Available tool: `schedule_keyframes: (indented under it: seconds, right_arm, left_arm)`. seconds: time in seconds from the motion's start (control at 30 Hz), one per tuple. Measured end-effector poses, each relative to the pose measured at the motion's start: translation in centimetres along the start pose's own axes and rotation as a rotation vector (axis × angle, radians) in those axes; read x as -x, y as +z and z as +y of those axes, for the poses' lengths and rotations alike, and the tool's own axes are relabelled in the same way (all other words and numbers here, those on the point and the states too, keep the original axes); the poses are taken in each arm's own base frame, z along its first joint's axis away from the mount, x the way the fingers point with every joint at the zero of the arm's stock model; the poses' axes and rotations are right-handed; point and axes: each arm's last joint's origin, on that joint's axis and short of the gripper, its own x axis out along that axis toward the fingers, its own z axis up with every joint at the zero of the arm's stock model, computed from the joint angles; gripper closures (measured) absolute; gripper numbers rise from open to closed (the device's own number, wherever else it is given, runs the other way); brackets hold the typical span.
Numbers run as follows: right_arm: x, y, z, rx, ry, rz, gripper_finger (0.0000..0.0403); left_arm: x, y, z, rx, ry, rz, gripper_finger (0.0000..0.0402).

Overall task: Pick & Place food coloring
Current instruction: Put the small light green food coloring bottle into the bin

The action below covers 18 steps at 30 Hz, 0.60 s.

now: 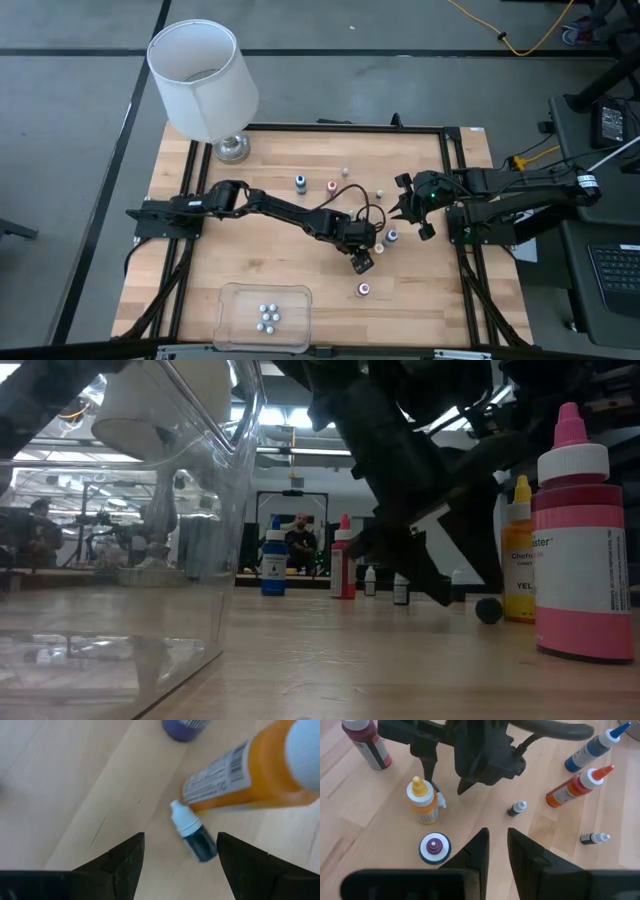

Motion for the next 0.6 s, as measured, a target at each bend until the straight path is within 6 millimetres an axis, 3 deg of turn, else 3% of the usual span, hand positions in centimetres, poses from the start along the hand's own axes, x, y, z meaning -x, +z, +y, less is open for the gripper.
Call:
schedule_keyframes:
  seconds: [0.27, 0.6]
  right_arm:
    - [0.0, 0.0, 0.0, 0.000, 0.000, 0.000, 0.0331]
    - [0.0, 0.0, 0.0, 0.001, 0.001, 0.000, 0.0331]
  left_arm:
    - [0.1, 0.6, -0.8, 0.025, -0.070, -0.077, 0.0160]
    - [-1.4, -1.0, -0.9, 0.003, -0.035, -0.003, 0.0160]
